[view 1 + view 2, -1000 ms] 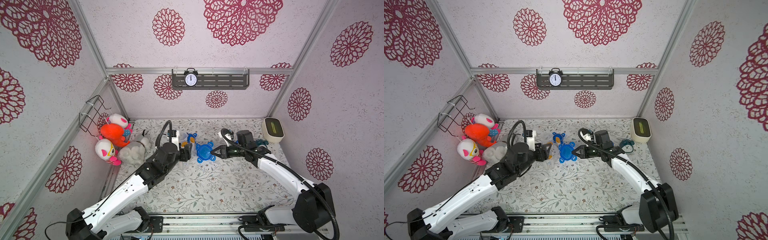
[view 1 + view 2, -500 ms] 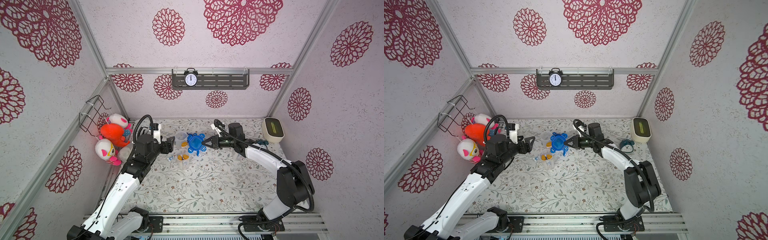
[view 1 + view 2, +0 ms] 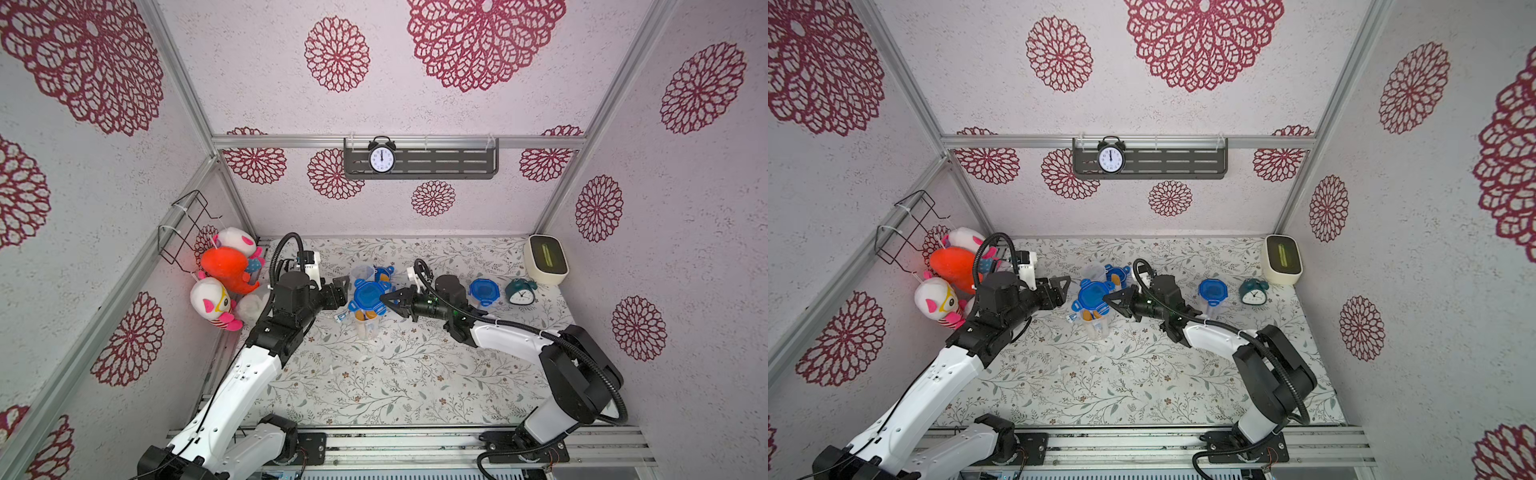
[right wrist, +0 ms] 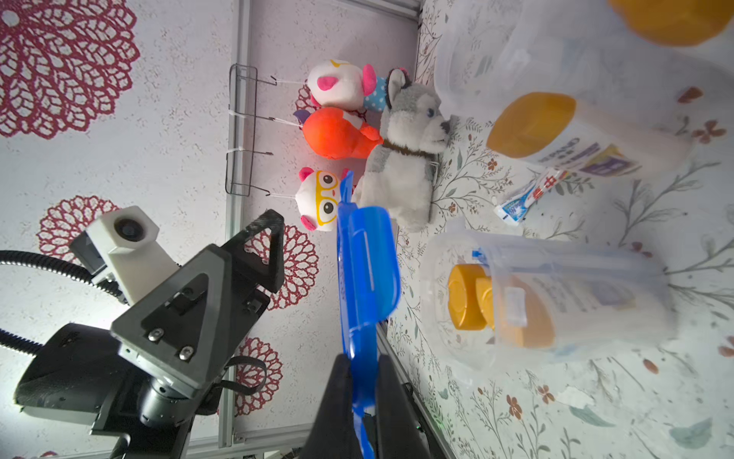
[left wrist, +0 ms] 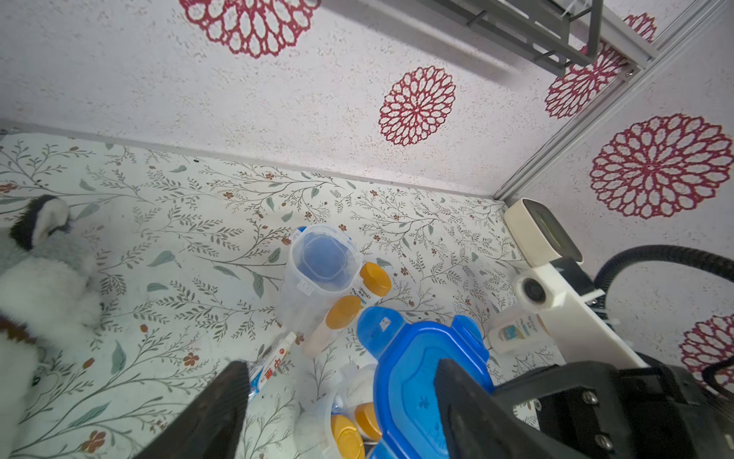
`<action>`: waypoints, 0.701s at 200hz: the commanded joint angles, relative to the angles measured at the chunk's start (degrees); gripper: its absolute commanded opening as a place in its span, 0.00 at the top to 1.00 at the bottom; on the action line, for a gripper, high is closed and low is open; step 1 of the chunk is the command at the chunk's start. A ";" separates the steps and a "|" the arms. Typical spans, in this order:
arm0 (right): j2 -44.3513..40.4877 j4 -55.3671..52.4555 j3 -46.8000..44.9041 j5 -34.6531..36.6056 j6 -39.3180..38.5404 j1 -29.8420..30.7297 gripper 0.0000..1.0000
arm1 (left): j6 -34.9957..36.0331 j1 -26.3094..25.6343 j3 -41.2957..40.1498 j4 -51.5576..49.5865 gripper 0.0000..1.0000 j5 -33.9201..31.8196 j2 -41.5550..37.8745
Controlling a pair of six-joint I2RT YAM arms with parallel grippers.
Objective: Pack away toiletry kits
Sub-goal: Close the lid on the container.
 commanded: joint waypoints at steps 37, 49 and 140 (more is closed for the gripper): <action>-3.52 11.96 -5.80 18.88 5.91 6.01 1.00 | -0.69 -1.15 -3.16 0.05 0.21 -2.01 -1.75; -3.49 12.66 -6.06 20.54 6.04 7.20 1.00 | -0.61 -1.96 -3.33 0.10 0.21 -1.96 -1.41; -1.39 16.50 -8.98 29.06 9.27 11.95 1.00 | 2.11 -7.37 -1.46 -2.88 0.24 -5.75 3.46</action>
